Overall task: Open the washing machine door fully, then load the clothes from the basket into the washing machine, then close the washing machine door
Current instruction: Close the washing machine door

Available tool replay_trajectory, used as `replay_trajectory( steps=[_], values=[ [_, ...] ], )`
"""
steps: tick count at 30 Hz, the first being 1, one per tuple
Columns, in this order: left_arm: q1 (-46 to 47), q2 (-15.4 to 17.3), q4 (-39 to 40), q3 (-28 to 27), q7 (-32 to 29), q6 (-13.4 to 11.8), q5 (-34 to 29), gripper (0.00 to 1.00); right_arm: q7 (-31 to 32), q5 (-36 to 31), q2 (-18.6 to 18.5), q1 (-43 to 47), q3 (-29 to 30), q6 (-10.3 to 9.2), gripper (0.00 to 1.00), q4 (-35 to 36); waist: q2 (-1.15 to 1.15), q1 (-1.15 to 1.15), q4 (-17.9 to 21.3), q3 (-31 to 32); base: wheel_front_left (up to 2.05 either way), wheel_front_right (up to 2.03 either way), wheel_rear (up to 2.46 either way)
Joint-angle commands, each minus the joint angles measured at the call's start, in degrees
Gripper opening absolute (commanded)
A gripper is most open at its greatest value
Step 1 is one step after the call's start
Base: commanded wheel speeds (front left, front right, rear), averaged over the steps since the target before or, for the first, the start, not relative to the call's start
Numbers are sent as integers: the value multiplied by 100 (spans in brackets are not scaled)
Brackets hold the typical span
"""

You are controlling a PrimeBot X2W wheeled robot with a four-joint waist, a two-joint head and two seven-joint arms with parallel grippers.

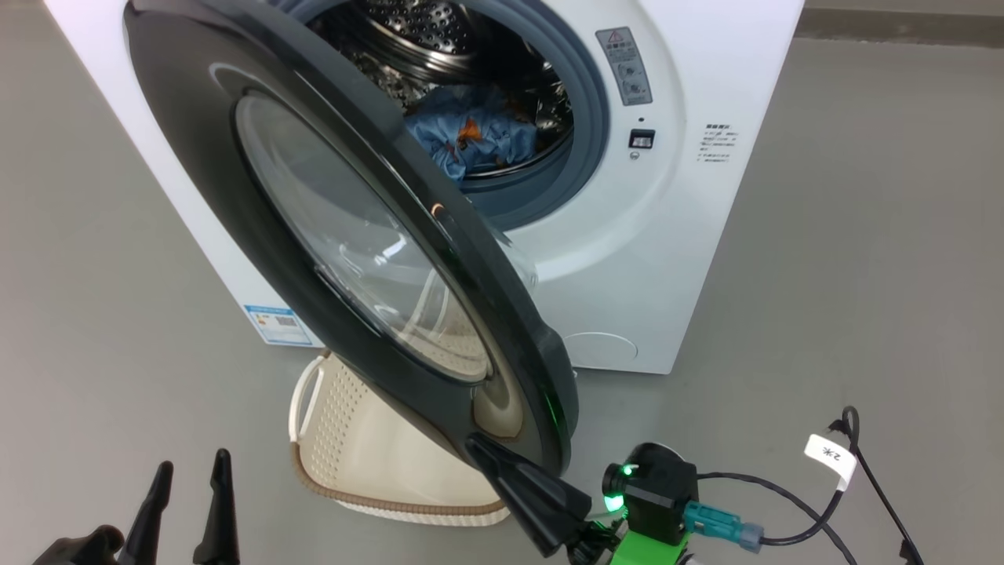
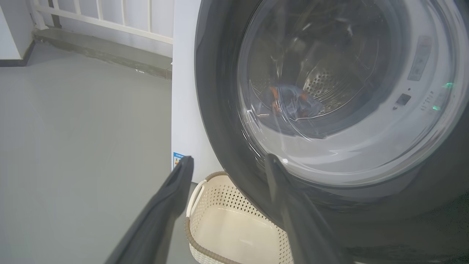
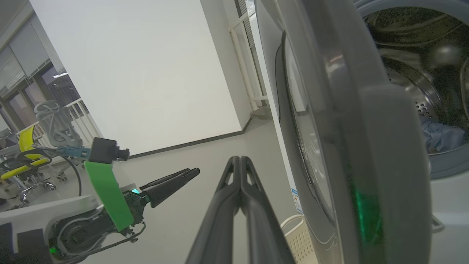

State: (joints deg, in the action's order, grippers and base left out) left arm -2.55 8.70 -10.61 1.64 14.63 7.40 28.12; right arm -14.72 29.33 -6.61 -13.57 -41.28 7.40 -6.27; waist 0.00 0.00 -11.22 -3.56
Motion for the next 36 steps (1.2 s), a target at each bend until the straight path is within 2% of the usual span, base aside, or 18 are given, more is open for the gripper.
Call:
replay_trajectory(
  steps=[1, 9, 20, 28, 36],
  values=[
    [166, 74, 120, -185, 37, 9, 32, 100, -28, 0, 69, -18, -80, 9, 0, 95, 0, 0, -39, -51, 0, 0, 0],
    [261, 64, 109, -162, 37, 9, 77, 100, -28, -29, 26, -12, 305, 9, 0, -415, 0, 0, -53, -179, 0, 0, 0],
    [442, 61, 152, -84, 37, 9, 116, 100, -28, -125, 74, -240, 1071, 9, 0, -554, 0, 0, -59, -417, 0, 0, 0],
    [719, 42, 183, 67, 37, 9, 176, 100, -28, -238, 128, -749, 1861, 9, 0, -755, 0, 0, -184, -763, 0, 0, 0],
    [1013, 30, 257, 264, 37, 9, 274, 100, -28, -322, 86, -1550, 2191, 9, 0, -1169, 0, 0, -375, -1170, 0, 0, 0]
  ],
)
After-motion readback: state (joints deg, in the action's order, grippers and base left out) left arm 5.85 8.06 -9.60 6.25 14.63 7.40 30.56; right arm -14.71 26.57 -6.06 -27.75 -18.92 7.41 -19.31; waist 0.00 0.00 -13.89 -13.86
